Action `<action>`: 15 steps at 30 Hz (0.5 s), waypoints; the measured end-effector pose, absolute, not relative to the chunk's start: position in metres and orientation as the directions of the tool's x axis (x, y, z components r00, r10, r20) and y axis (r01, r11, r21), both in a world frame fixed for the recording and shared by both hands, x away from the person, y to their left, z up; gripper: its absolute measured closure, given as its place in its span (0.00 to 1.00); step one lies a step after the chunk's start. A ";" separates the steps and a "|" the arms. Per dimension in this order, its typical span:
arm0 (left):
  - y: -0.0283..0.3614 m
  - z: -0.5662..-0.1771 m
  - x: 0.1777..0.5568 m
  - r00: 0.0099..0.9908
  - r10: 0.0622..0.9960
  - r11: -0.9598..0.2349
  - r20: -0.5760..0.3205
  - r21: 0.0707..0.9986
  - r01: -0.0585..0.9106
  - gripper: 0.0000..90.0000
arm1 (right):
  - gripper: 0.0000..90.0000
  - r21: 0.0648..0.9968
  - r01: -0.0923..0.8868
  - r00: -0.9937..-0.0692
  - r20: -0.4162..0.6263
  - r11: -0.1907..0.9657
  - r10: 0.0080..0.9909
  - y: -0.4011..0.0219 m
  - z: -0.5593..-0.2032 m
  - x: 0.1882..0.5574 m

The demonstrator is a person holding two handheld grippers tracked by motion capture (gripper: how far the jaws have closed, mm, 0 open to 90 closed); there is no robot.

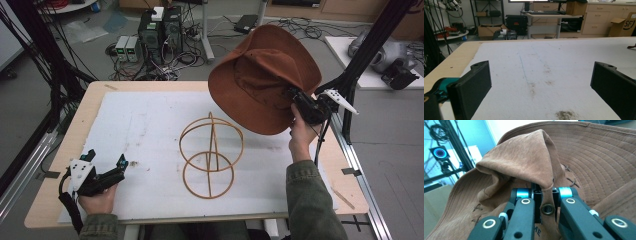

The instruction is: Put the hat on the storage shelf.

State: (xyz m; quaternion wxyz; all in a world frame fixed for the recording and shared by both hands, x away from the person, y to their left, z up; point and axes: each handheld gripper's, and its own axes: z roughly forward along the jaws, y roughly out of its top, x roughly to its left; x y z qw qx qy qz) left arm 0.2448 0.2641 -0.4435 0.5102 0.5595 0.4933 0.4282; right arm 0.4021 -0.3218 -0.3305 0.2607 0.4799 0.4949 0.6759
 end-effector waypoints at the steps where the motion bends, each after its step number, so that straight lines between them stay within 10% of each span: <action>1: 0.264 -0.443 0.245 0.145 0.989 0.006 -0.023 0.993 0.117 0.04 | 0.98 0.923 0.109 -0.409 0.381 -0.370 0.829 -0.321 -0.328 0.402; 15: 0.265 -0.443 0.245 0.143 0.989 0.008 -0.023 0.994 0.106 0.04 | 0.98 0.934 0.028 -0.476 0.325 -0.356 0.817 -0.311 -0.295 0.392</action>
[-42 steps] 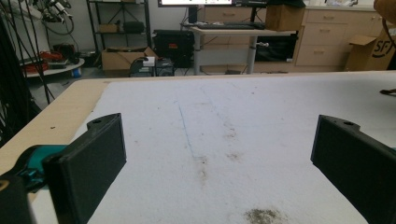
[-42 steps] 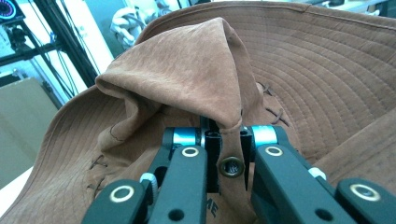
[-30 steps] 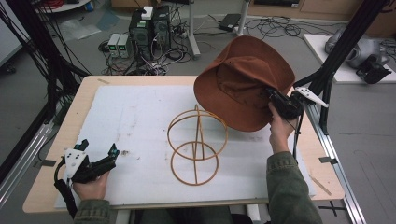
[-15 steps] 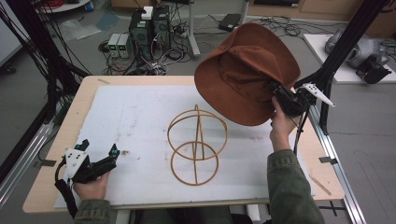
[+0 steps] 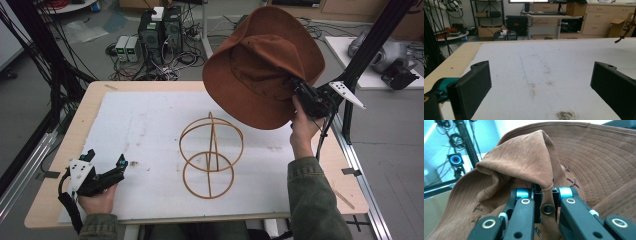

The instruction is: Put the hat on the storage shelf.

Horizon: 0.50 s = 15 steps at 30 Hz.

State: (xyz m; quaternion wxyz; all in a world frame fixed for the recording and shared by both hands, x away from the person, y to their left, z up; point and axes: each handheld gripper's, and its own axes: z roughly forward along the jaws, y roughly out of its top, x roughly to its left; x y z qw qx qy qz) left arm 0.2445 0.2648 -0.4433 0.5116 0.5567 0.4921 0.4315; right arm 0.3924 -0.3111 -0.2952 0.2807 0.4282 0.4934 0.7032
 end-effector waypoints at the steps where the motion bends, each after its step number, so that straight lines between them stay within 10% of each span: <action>1: 0.265 -0.443 0.245 0.144 0.989 0.009 -0.024 0.994 0.107 0.04 | 0.98 0.935 0.022 -0.482 0.321 -0.355 0.815 -0.310 -0.293 0.392; 15: 0.264 -0.444 0.246 0.148 0.989 0.006 -0.023 0.994 0.113 0.04 | 0.97 0.933 0.033 -0.593 0.308 -0.360 0.744 -0.296 -0.271 0.388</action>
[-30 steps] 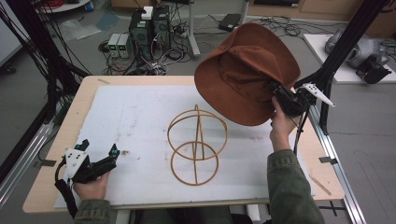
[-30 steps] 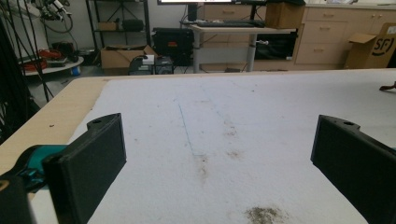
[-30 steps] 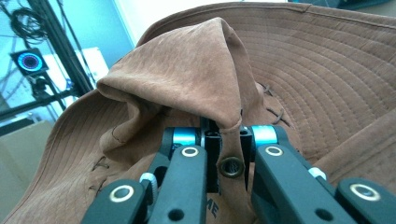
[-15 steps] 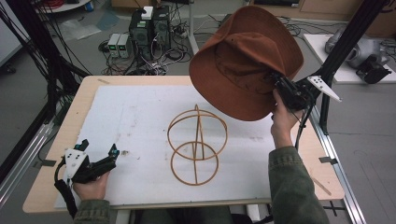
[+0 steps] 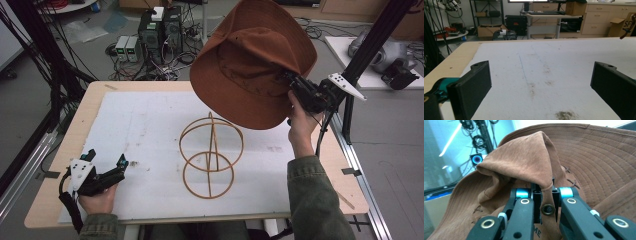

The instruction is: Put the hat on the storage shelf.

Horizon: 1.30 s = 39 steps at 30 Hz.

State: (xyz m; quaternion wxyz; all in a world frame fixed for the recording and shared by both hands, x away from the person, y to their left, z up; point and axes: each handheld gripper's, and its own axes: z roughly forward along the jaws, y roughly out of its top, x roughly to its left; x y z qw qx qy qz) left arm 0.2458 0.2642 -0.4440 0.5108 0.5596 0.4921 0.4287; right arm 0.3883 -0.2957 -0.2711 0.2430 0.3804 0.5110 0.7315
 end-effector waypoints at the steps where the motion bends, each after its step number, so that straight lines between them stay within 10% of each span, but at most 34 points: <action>1: 0.264 -0.444 0.246 0.148 0.989 0.006 -0.023 0.994 0.113 0.04 | 0.97 0.930 0.041 -0.597 0.316 -0.365 0.738 -0.295 -0.270 0.387; 39: 0.264 -0.445 0.247 0.155 0.988 0.011 -0.029 0.994 0.111 0.04 | 0.95 0.938 0.164 -0.836 0.297 -0.306 0.462 -0.272 -0.241 0.352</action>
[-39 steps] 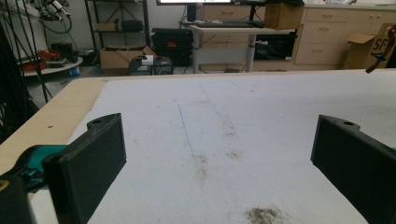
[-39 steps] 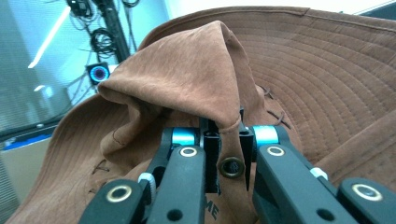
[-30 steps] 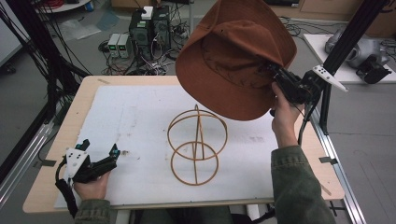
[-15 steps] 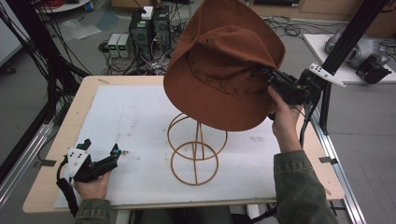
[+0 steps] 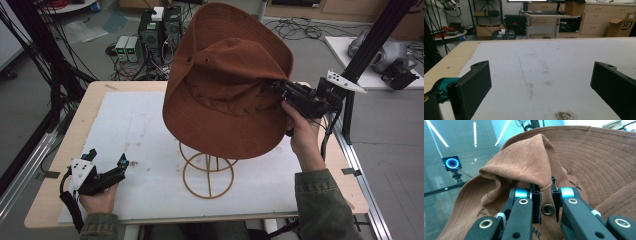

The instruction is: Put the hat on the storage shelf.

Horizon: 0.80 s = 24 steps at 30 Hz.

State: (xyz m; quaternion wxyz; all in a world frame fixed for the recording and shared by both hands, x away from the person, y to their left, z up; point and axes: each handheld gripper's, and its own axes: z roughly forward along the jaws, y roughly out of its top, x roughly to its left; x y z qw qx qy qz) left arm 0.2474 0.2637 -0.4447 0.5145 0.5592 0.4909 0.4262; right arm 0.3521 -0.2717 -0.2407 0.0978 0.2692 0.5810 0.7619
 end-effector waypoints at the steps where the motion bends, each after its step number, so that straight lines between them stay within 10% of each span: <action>1: 0.264 -0.445 0.247 0.154 0.988 0.010 -0.028 0.994 0.111 0.04 | 0.95 0.938 0.165 -0.838 0.296 -0.304 0.459 -0.271 -0.241 0.351; 24: 0.265 -0.444 0.246 0.144 0.989 0.012 -0.026 0.995 0.101 0.04 | 0.95 0.917 0.266 -0.870 0.361 -0.296 0.337 -0.263 -0.250 0.341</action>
